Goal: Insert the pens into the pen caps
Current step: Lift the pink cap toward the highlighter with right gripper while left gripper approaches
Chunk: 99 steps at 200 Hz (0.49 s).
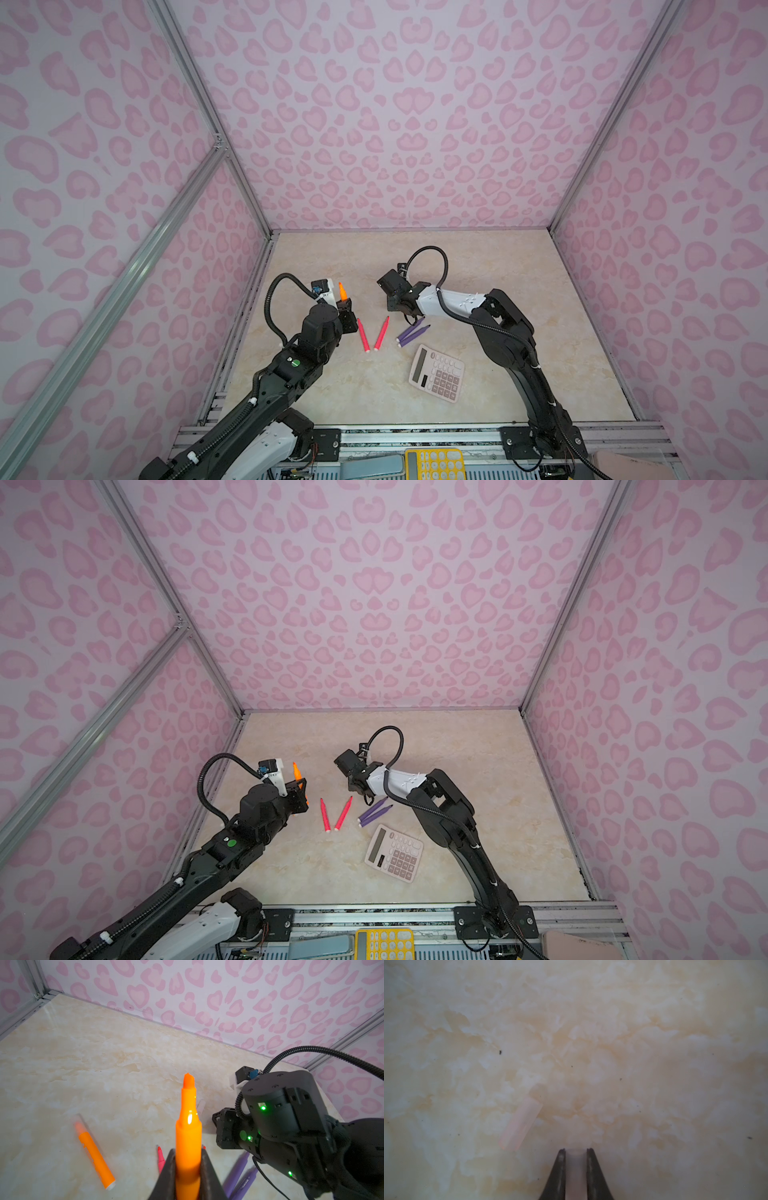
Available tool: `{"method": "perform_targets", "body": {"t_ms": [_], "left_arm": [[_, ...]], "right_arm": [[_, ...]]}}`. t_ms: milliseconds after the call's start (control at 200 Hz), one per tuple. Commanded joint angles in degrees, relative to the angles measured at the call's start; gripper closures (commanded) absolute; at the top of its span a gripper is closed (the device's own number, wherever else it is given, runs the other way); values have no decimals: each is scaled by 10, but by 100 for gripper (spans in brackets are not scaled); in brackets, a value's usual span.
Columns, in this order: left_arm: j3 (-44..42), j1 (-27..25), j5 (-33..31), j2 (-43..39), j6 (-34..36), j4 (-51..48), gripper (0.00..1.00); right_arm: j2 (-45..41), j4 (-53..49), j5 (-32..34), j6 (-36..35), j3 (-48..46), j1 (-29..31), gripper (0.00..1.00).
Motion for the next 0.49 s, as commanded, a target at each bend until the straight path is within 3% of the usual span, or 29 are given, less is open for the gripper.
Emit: {"method": "perform_targets", "body": {"t_ms": [0,90,160,275,415,490], "left_arm": [[-2,0,30,-9,12,27,97],[14,2,27,-15,-69,-15,96],[31,2,60,-21,-128,-39,96],[26,1,142,-34,-117,-13,97],[-138,-34,225,-97,-104,126,97],[-177,-46,218,-128,-116,109,96]], "right_arm": [[-31,30,1,9,-31,-3,90],[-70,39,4,5,-52,-9,91],[-111,51,5,6,-77,-16,92],[-182,100,-33,4,-153,-30,98],[-278,195,-47,-21,-265,-43,99],[-320,214,-45,-26,-310,-46,100]]}}
